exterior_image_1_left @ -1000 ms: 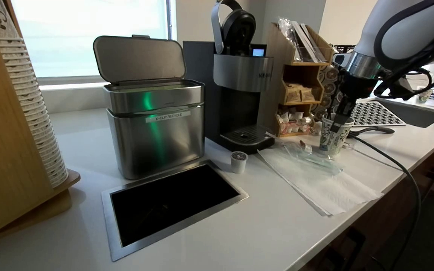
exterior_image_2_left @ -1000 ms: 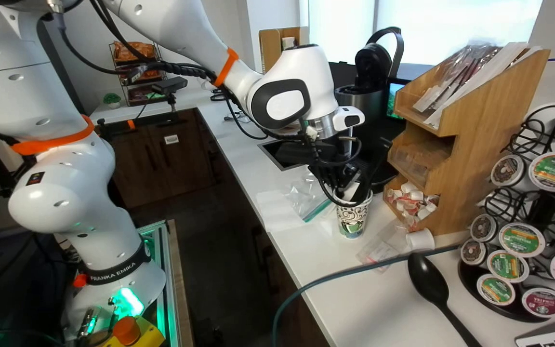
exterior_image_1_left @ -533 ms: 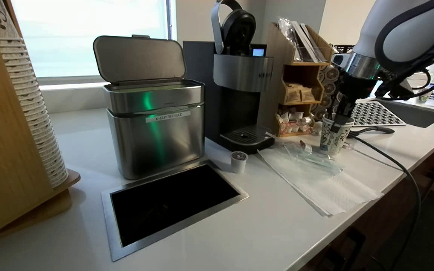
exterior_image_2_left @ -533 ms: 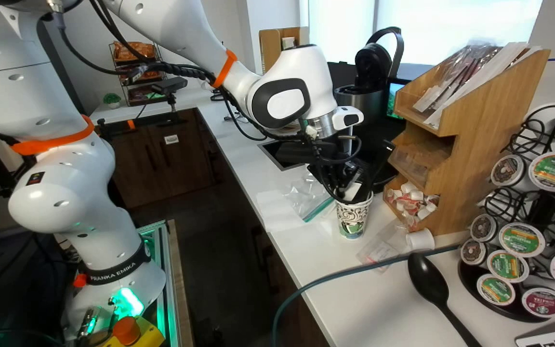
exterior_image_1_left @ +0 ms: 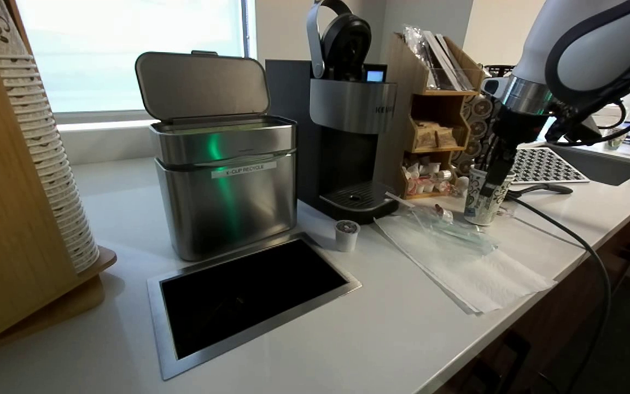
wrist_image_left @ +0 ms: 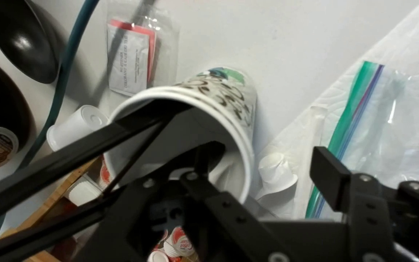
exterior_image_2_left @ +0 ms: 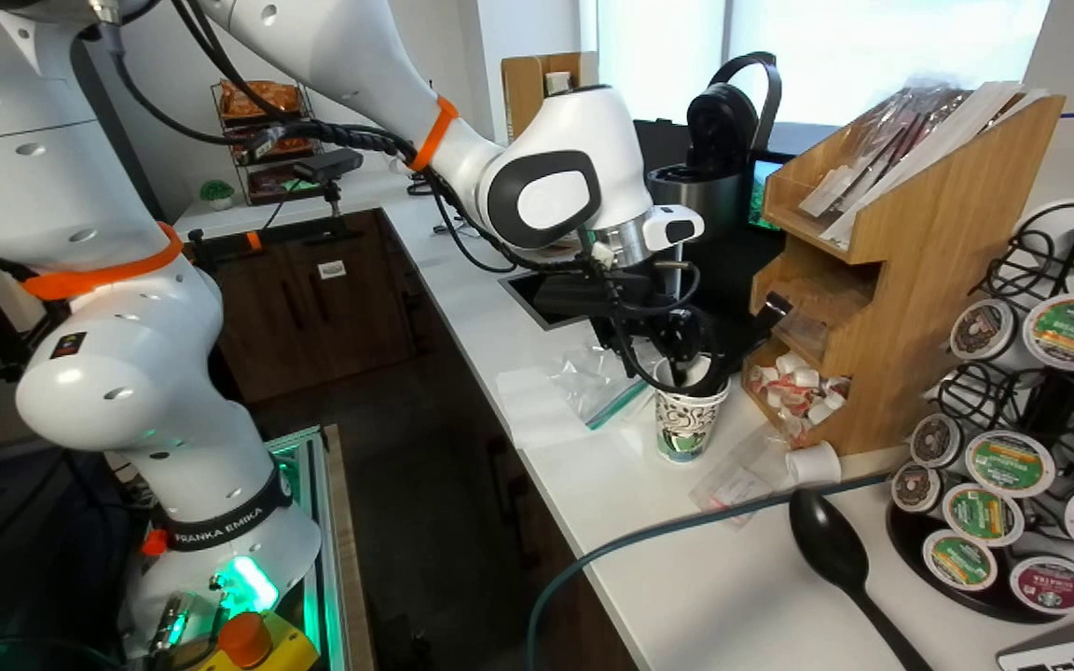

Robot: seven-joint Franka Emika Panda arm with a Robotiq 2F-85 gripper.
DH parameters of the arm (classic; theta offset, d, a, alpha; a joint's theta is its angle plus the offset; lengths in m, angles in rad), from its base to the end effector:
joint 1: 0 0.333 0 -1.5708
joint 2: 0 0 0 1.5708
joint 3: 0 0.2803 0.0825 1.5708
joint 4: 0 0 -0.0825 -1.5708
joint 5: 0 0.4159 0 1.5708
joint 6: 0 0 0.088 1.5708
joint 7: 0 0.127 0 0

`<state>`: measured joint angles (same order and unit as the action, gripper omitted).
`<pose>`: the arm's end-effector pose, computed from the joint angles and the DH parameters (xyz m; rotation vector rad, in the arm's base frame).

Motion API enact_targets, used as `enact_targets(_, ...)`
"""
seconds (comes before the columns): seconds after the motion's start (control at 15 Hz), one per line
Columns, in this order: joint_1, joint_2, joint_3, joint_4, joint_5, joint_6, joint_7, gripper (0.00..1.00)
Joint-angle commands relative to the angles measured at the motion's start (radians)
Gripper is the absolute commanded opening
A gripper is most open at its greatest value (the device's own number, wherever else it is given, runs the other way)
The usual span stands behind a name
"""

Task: Place the two coffee cups upright.

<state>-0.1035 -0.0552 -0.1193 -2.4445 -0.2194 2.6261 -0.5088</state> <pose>0.5142 -0.1128 0.2669 2.8523 0.6734 0.2594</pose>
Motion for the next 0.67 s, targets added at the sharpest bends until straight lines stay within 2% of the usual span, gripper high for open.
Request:
enact_targets(0.0, -0.002, -0.021, 0.0, -0.014, -0.024, -0.016, 0.026, 1.0)
enact_targets(0.07, -0.001, -0.021, 0.001, -0.014, -0.026, -0.016, 0.026, 1.0)
enact_targets(0.13, -0.001, -0.023, 0.001, -0.014, -0.026, -0.016, 0.026, 0.83)
enact_targets(0.2, 0.0, -0.023, 0.001, -0.013, -0.027, -0.015, 0.022, 0.75)
enact_targets(0.27, 0.001, -0.023, 0.001, -0.014, -0.024, -0.012, 0.019, 0.74)
enact_targets(0.33, 0.003, -0.023, 0.001, -0.016, -0.012, -0.006, 0.01, 0.68)
enact_targets(0.4, 0.003, -0.022, 0.002, -0.014, -0.017, -0.01, 0.013, 0.58)
enact_targets(0.6, 0.003, -0.021, 0.003, -0.014, -0.023, -0.012, 0.017, 0.35)
